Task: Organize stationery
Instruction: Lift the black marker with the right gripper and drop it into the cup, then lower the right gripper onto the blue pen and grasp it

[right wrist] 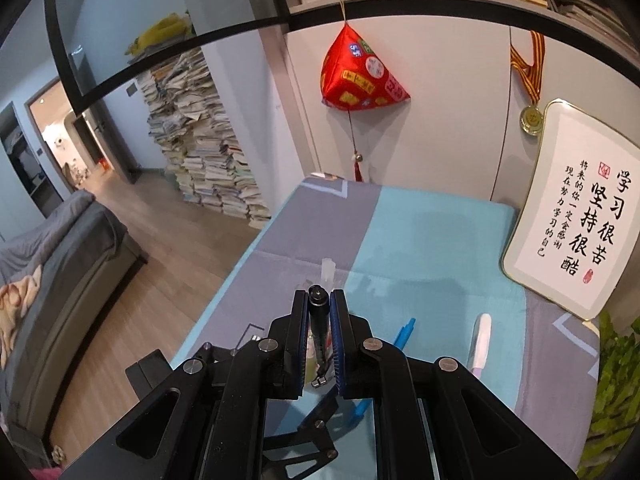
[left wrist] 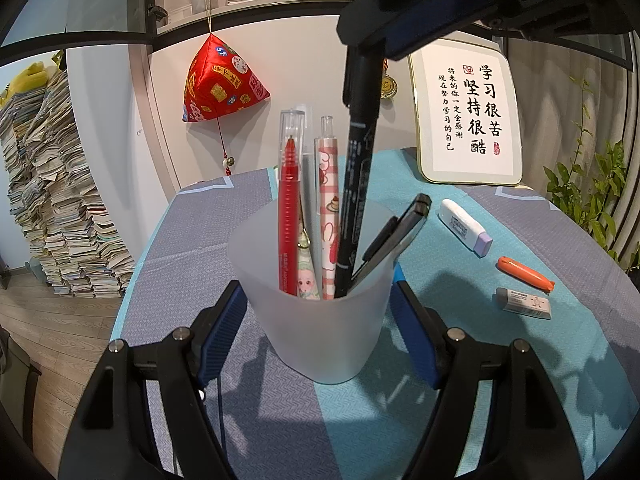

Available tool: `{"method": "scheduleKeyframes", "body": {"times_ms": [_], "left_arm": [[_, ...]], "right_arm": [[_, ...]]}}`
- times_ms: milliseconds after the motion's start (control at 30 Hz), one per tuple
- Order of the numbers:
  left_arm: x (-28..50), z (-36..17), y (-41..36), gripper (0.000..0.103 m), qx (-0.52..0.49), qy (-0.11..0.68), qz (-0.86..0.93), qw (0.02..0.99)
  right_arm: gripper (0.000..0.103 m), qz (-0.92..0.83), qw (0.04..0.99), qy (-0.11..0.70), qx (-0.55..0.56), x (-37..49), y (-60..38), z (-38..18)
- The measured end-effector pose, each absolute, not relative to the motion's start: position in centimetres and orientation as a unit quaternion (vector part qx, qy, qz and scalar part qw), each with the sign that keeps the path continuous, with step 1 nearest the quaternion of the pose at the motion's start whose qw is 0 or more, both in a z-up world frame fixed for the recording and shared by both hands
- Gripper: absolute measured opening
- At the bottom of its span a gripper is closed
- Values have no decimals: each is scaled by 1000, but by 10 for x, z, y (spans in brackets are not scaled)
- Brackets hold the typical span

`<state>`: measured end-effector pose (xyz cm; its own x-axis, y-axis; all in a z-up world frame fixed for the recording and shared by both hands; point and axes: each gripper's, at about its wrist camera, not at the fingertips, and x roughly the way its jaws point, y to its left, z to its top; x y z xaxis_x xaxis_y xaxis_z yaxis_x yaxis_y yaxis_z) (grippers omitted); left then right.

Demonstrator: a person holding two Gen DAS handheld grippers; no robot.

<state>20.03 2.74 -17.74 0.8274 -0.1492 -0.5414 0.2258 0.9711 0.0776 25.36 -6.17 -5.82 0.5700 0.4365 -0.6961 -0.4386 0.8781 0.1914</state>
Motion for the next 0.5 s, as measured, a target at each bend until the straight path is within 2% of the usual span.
{"method": "scheduleKeyframes", "body": {"times_ms": [500], "left_arm": [[200, -177, 27, 73, 70, 277, -98, 953]], "right_arm": [[12, 201, 884, 419, 51, 267, -94, -73]]}}
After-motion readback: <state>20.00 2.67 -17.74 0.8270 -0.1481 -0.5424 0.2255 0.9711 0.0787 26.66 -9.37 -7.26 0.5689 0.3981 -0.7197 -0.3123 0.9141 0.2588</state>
